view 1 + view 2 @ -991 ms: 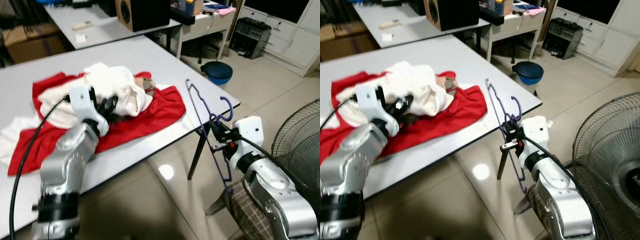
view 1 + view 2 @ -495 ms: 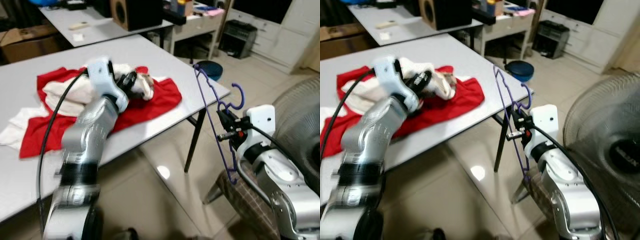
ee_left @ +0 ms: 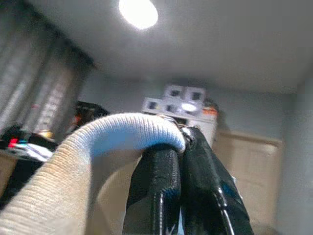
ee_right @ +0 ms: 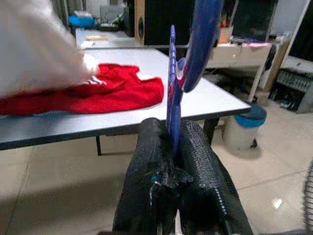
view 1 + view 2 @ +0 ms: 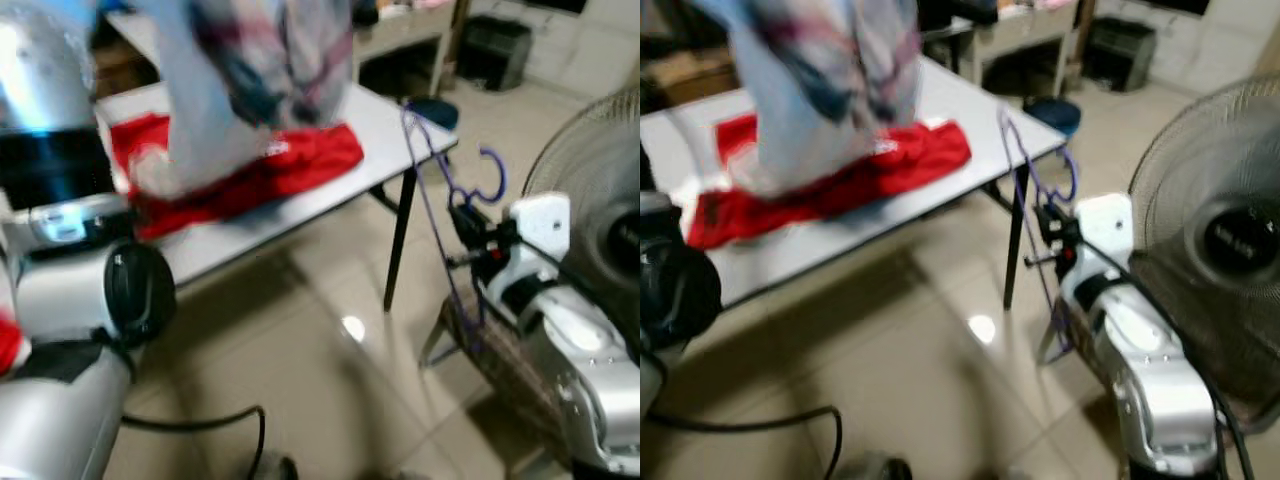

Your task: Hang hanger

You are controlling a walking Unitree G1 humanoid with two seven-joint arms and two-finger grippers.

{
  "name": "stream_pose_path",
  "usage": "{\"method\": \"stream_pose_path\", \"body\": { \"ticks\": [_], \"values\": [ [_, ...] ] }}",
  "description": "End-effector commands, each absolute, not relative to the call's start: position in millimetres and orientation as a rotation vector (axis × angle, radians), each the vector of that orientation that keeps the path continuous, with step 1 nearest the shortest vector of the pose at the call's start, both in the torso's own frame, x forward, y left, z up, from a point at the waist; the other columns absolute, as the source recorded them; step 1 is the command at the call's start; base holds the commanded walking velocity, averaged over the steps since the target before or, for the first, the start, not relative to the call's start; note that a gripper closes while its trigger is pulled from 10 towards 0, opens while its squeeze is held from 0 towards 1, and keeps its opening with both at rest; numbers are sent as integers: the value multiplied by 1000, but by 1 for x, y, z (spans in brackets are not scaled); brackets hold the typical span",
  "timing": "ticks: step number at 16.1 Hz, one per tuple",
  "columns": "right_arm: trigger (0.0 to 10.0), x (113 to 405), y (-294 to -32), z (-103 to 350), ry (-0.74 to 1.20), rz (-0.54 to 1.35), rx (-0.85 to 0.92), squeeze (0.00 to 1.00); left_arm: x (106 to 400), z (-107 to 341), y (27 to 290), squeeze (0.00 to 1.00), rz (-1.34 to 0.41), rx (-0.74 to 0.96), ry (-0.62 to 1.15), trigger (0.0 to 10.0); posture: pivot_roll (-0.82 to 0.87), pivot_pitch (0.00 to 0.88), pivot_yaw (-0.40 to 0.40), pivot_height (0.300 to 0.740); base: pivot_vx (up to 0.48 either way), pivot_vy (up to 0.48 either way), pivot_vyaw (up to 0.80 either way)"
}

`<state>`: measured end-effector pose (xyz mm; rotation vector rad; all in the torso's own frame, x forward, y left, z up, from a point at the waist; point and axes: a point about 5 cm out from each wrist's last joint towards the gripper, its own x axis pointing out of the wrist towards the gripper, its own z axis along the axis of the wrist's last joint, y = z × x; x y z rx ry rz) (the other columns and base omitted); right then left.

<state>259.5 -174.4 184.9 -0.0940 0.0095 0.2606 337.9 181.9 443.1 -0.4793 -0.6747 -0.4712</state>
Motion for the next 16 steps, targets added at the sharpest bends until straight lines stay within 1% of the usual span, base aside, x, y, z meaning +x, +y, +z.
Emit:
{"method": "stream_pose_path", "body": {
  "ticks": [1, 2, 3, 4, 5, 6, 7, 8, 9, 10, 11, 12, 13, 14, 15, 16],
  "values": [
    [10000, 258, -171, 190, -14, 283, -86, 0, 335, 431, 177, 0, -515, -446, -621, 10000, -149, 0, 47, 740, 0, 0, 0],
    [10000, 258, -167, 189, -6, 297, -74, 0, 333, 392, 166, 0, -573, -407, -483, 10000, -133, 0, 29, 740, 0, 0, 0],
    [10000, 258, -166, 188, -3, 301, -69, 0, 332, 376, 161, 0, -594, -400, -425, 10000, -130, 0, 25, 740, 0, 0, 0],
    [10000, 257, -165, 186, 4, 304, -64, 0, 328, 351, 154, 0, -653, -353, -352, 10000, -123, 0, 17, 740, 0, 0, 0],
    [10000, 256, -165, 182, 21, 307, -58, 0, 317, 304, 141, 0, -753, -243, -219, 10000, -116, 0, 8, 740, 0, 0, 0],
    [10000, 256, -165, 180, 29, 307, -57, 0, 313, 282, 137, 0, -781, -204, -152, 10000, -114, 0, 4, 740, 0, 0, 0],
    [10000, 254, -166, 178, 40, 309, -55, 0, 309, 259, 134, 0, -796, -175, -85, 10000, -113, 0, 1, 740, 0, 0, 0],
    [10000, 250, -168, 170, 82, 325, -61, 0, 297, 198, 132, 0, -831, -74, 151, 10000, -117, 0, -3, 740, 0, 0, 0],
    [10000, 249, -168, 167, 96, 333, -66, 0, 295, 183, 134, 0, -830, -3, 225, 10000, -121, 0, 0, 740, 0, 0, 0],
    [10000, 245, -168, 163, 120, 353, -74, 0, 291, 160, 136, 0, -840, 73, 355, 10000, -127, 0, 5, 740, 0, 0, 0],
    [10000, 239, -168, 156, 165, 393, -82, 0, 285, 130, 145, 0, -858, 219, 533, 10000, -134, 0, 11, 740, 0, 0, 0],
    [10000, 234, -167, 153, 183, 420, -100, 0, 279, 121, 145, 0, -919, 245, 582, 3059, -144, 0, 22, 740, 0, 0, 0],
    [10000, 227, -166, 147, 214, 452, -112, 0, 264, 110, 143, 0, -1086, 298, 669, 0, -157, 0, 36, 740, 0, 0, 0],
    [10000, 223, -167, 144, 233, 459, -118, 0, 255, 95, 148, 0, -1186, 421, 784, 0, -159, 0, 39, 740, 0, 0, 0],
    [10000, 222, -167, 142, 244, 459, -119, 0, 258, 87, 152, 0, -1177, 519, 819, 0, -159, 0, 39, 740, 0, 0, 0],
    [10000, 220, -169, 139, 266, 467, -128, 0, 273, 75, 157, 0, -1094, 672, 839, 0, -167, 0, 48, 740, 0, 0, 0]
  ]
}}
